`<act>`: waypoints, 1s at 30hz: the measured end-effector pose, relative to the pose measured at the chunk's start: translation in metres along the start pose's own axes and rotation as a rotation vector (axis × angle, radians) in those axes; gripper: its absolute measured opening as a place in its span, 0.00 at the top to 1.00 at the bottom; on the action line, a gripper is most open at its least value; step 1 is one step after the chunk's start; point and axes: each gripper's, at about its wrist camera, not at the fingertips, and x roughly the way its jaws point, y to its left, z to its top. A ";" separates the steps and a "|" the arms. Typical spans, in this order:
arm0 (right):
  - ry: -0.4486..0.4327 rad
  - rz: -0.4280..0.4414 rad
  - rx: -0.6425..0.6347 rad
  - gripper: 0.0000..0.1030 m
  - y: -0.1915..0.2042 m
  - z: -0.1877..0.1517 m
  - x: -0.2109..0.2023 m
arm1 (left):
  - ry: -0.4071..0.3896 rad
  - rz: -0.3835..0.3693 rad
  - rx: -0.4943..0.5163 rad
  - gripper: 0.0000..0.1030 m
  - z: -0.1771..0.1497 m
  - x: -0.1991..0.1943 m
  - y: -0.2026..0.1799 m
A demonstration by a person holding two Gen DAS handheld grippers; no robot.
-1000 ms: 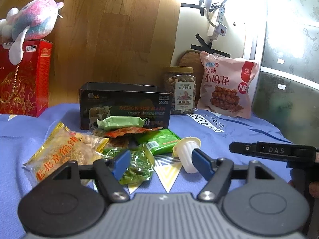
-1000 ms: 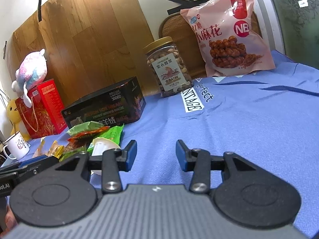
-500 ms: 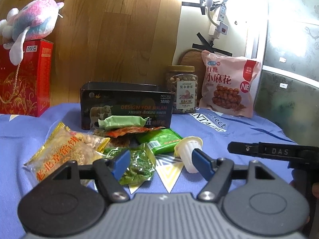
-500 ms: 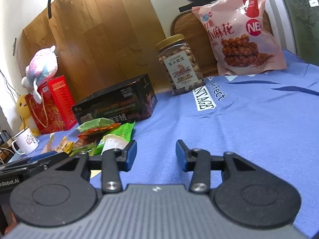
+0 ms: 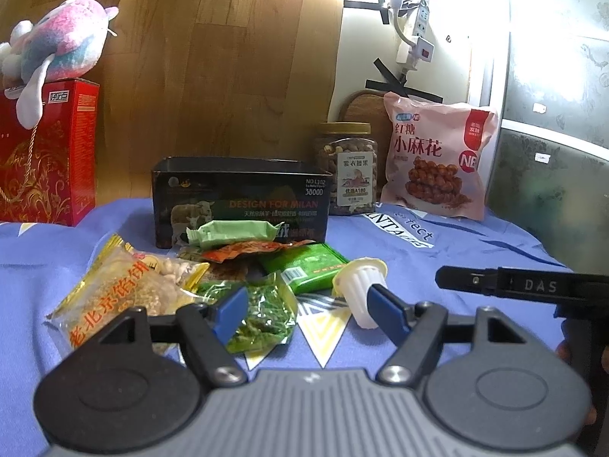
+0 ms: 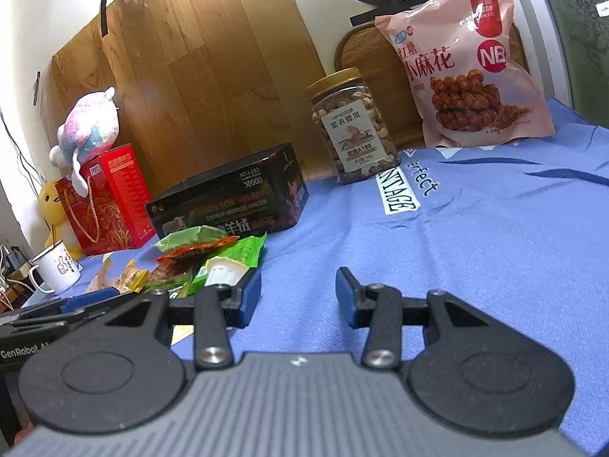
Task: Organize snacks
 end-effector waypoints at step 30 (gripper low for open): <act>0.030 0.022 0.026 0.55 -0.004 0.001 0.004 | 0.058 0.077 0.010 0.30 -0.001 0.008 -0.004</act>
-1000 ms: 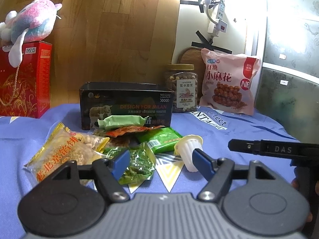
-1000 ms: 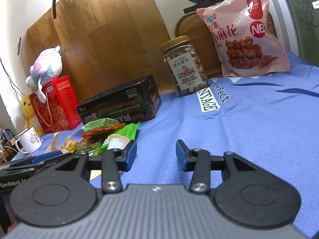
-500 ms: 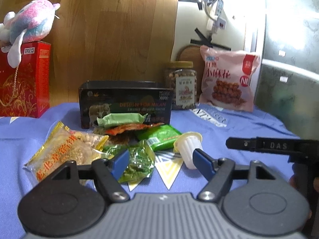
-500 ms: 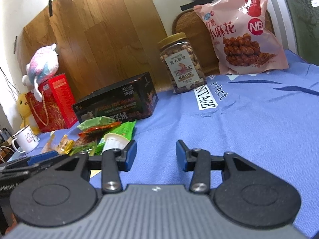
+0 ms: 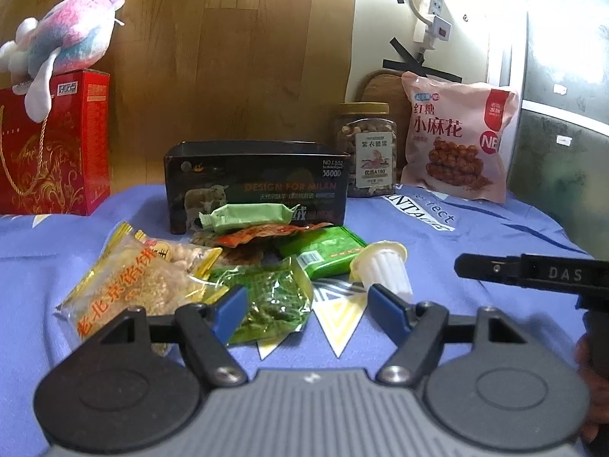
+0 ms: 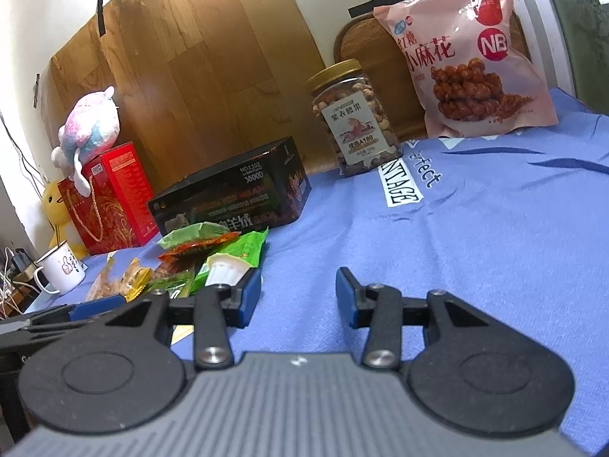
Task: Organize snacks
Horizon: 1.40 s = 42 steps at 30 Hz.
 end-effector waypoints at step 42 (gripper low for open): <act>0.012 -0.078 -0.021 0.55 0.003 -0.003 0.004 | -0.088 -0.058 0.032 0.28 -0.003 -0.015 -0.002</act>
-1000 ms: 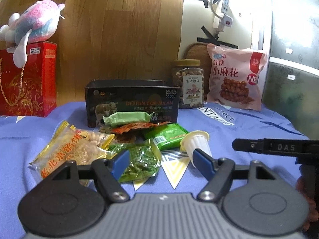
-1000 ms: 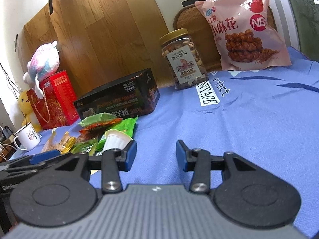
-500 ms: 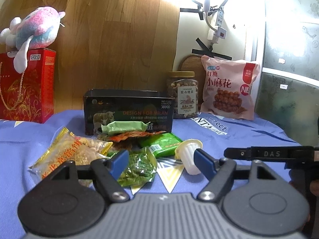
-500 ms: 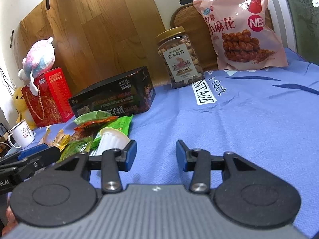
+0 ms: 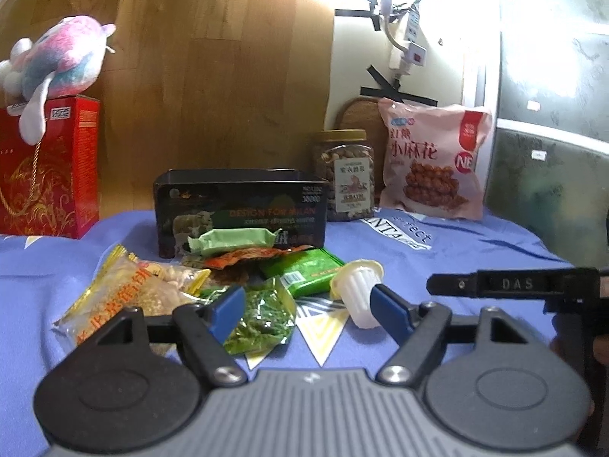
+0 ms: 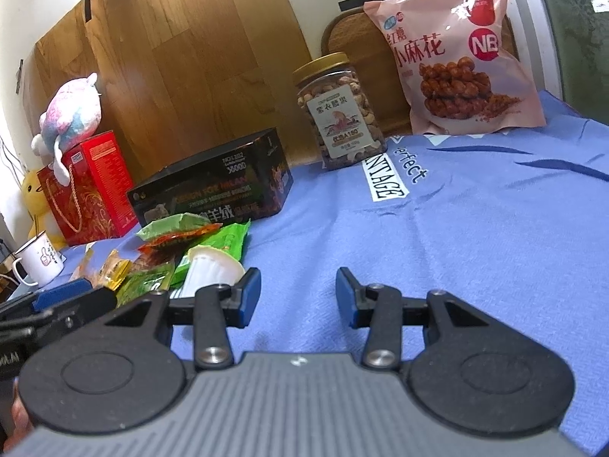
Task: Organize snacks
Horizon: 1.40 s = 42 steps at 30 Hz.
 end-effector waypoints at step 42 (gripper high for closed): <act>0.020 0.007 0.003 0.55 -0.001 0.000 0.002 | 0.037 0.016 0.001 0.28 0.001 0.005 -0.001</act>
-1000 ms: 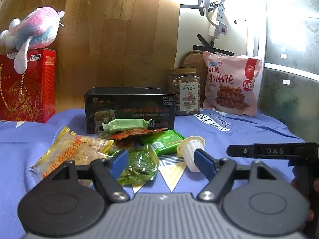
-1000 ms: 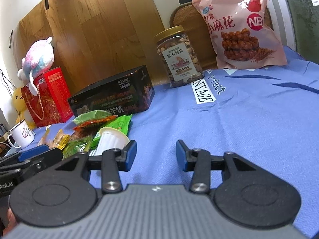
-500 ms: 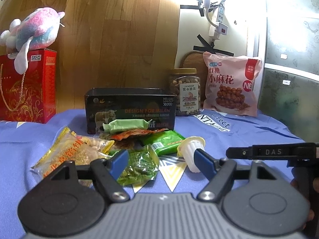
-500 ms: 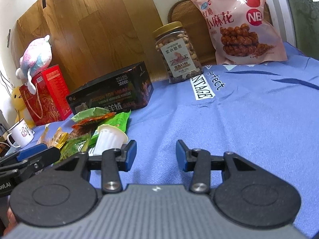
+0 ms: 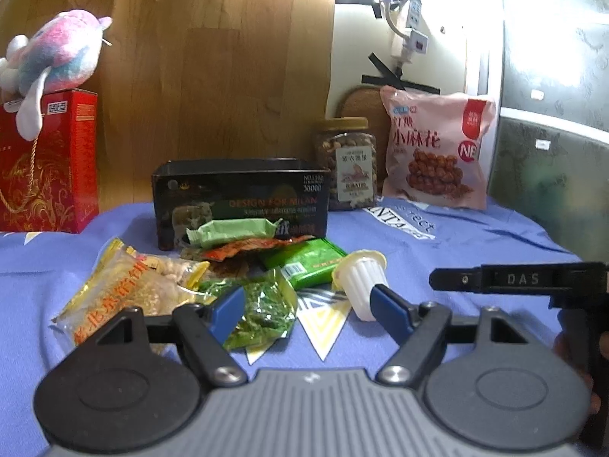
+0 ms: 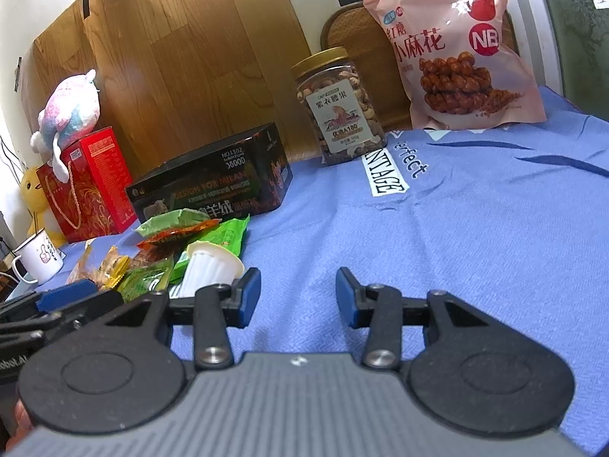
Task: Organize snacks
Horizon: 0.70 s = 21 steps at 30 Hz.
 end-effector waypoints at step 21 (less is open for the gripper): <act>-0.011 0.024 -0.014 0.55 0.001 0.000 -0.002 | 0.026 0.050 -0.018 0.28 0.000 0.005 0.001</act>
